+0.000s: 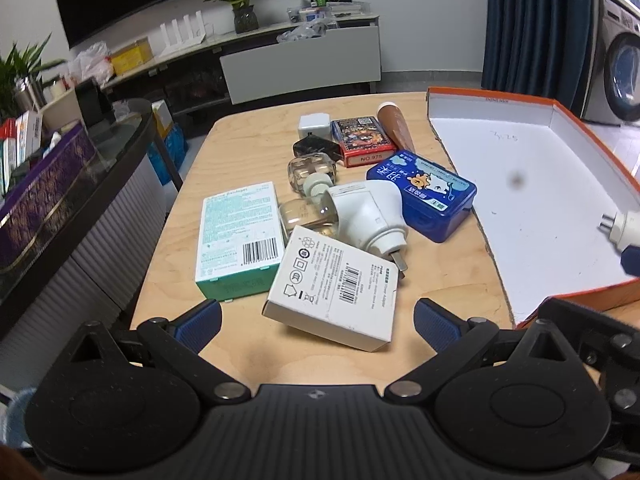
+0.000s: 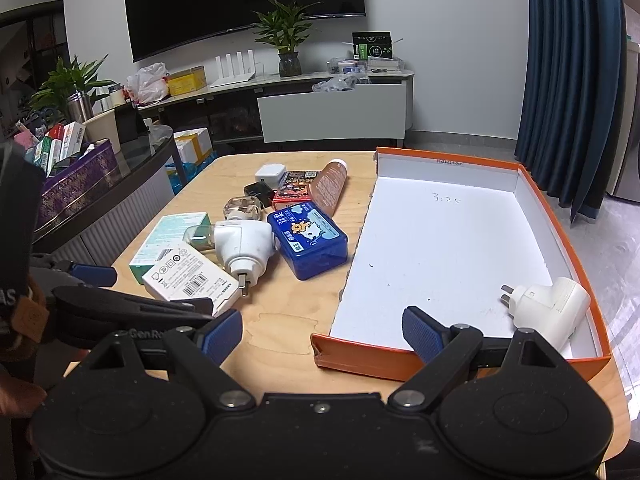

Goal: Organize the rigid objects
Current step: 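Move both grippers toward the white barcode box and blue bear tin, then grasp the white barcode box with left gripper while right gripper grasps the blue tin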

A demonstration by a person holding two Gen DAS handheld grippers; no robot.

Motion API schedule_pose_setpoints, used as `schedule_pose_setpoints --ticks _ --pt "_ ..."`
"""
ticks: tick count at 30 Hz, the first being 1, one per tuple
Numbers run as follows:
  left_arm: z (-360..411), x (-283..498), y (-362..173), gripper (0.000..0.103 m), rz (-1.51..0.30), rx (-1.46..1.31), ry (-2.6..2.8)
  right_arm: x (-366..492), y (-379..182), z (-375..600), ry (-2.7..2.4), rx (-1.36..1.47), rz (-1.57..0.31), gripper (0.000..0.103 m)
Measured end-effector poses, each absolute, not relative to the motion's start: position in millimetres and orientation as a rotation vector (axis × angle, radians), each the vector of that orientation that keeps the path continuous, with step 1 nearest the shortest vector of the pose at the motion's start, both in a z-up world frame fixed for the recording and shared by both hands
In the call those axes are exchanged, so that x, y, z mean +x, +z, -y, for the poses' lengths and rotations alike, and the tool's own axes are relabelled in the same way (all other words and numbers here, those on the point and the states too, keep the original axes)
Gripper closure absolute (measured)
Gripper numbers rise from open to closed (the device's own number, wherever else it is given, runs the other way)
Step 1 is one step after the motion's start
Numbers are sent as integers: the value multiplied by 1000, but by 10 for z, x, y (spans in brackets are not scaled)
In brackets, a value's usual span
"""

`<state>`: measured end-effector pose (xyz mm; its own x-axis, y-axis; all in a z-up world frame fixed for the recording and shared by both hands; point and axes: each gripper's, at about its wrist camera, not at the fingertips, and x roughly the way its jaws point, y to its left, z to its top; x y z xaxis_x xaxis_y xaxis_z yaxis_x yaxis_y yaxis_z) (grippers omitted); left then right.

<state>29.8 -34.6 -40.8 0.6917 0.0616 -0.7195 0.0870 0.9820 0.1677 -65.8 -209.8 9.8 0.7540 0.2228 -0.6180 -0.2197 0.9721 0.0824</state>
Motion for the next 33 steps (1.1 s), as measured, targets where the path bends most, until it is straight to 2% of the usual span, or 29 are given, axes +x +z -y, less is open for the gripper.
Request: schedule_pose_setpoints --ticks 10,12,14,22,23,24,27,29,30,32,33 --pt "435 409 -575 0 -766 299 -17 -602 91 2131 233 -3 -681 1" --pt "425 429 -589 7 -760 306 -30 -573 98 2134 234 -14 -681 1" --pt "400 453 -593 20 -769 292 -73 -531 106 2135 235 -26 -681 1" --pt "249 309 -459 26 -726 186 -138 -136 175 2102 296 -111 -689 1" --pt "234 294 -433 53 -716 176 -141 -51 193 2084 311 -123 -692 1" --pt "217 284 -410 61 -720 164 -144 41 203 2071 332 -130 -698 1" --pt "141 294 -410 58 -736 110 -169 323 214 1982 365 -161 -718 1" --pt "139 298 -493 43 -747 141 -167 507 184 1903 377 -195 -748 1" --pt "132 276 -528 40 -746 147 -181 575 166 1870 382 -210 -757 1" --pt "127 204 -568 18 -732 157 -202 647 149 1838 378 -220 -764 1" --pt "146 169 -580 14 -713 178 -211 655 147 1837 383 -216 -762 1"
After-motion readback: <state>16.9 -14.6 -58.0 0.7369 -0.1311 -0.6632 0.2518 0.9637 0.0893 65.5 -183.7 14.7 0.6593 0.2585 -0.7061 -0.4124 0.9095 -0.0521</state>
